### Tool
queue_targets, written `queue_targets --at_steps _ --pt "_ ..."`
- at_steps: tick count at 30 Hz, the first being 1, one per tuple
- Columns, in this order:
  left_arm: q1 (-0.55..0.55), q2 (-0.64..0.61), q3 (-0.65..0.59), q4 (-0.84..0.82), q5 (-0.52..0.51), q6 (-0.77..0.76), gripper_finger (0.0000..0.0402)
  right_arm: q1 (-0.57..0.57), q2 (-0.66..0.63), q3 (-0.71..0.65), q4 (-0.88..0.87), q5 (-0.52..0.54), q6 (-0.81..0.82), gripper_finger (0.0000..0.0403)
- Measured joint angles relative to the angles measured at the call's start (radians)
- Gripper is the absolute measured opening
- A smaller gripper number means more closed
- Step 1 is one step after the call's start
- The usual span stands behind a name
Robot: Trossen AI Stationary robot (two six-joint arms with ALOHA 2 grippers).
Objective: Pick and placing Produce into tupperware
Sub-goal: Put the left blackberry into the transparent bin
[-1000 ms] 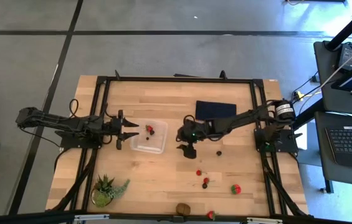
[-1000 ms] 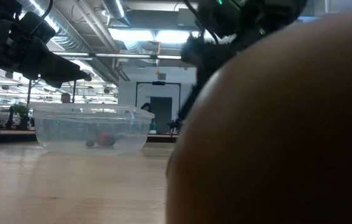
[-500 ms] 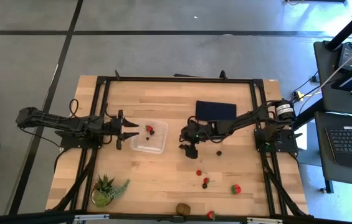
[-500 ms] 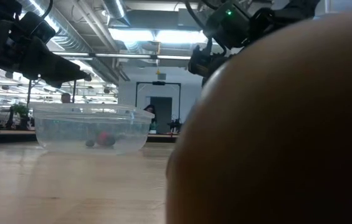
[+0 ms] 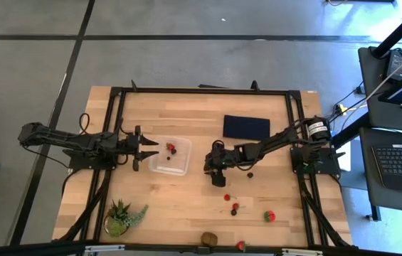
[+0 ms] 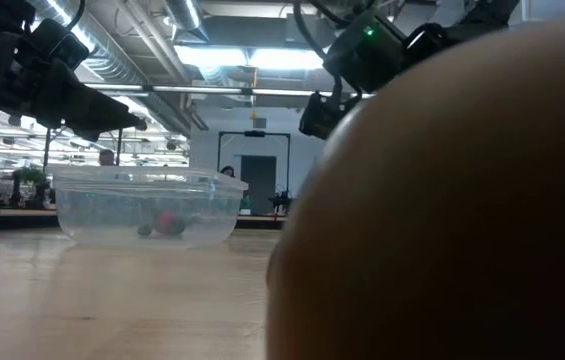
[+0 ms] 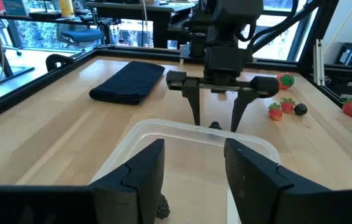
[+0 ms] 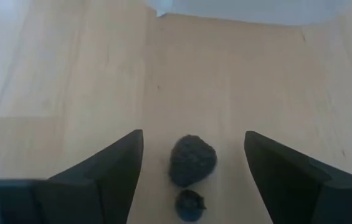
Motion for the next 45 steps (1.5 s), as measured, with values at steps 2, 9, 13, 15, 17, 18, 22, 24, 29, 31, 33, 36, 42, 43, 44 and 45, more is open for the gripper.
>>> queue_targets --at_steps 2,9,13,15,17,18,22,24,29,31,33,36,42,43,44,45 --pt "0.000 0.000 0.000 0.000 0.000 0.000 0.0160 0.000 0.000 0.000 -0.007 0.008 0.003 0.0267" --pt "0.000 0.000 0.000 0.000 0.000 0.000 0.0168 -0.001 0.000 0.000 -0.038 0.010 0.004 0.0222" --pt "0.000 0.000 0.000 0.000 0.000 0.000 0.0167 -0.001 0.000 0.000 -0.042 0.010 0.011 0.0206" --pt "0.000 0.000 0.000 0.000 0.000 0.000 0.0164 -0.001 0.000 0.000 -0.042 0.010 0.013 0.0199" --pt "0.000 0.000 0.000 0.000 0.000 0.000 0.0162 -0.001 0.000 0.000 -0.042 0.010 0.013 0.0191" --pt "0.000 0.000 0.000 0.000 0.000 0.000 0.0161 -0.001 0.000 0.000 -0.042 0.010 0.013 0.0187" --pt "0.000 0.000 0.000 0.000 0.000 0.000 0.0159 -0.001 0.000 0.000 -0.040 0.010 0.013 0.0169" --pt "0.000 0.000 0.000 0.000 0.000 0.000 0.0160 -0.001 0.000 0.000 -0.037 0.010 0.013 0.0161" --pt "0.000 0.000 0.000 0.000 0.000 0.000 0.0167 -0.001 0.000 0.000 -0.037 0.010 0.017 0.0143" --pt "0.000 0.000 0.000 0.000 0.000 0.000 0.0169 -0.001 0.000 0.000 -0.037 0.010 0.017 0.0133" --pt "0.000 0.000 0.000 0.000 0.000 0.000 0.0169 -0.001 0.000 0.000 -0.037 0.010 0.017 0.0121" --pt "0.000 0.000 0.000 0.000 0.000 0.000 0.0165 -0.001 0.000 0.000 -0.037 0.010 0.017 0.0105" --pt "0.000 0.000 0.000 0.000 0.000 0.000 0.0162 -0.002 0.000 0.000 -0.037 0.010 0.027 0.0108" --pt "0.000 0.000 0.000 0.000 0.000 0.000 0.0163 -0.002 0.000 0.000 -0.037 0.010 0.032 0.0109" --pt "0.000 0.000 0.000 0.000 0.000 0.000 0.0164 -0.002 0.000 0.000 -0.036 0.010 0.040 0.0109" --pt "0.000 0.000 0.000 0.000 0.000 0.000 0.0166 -0.002 0.000 0.000 -0.034 0.010 0.043 0.0109"
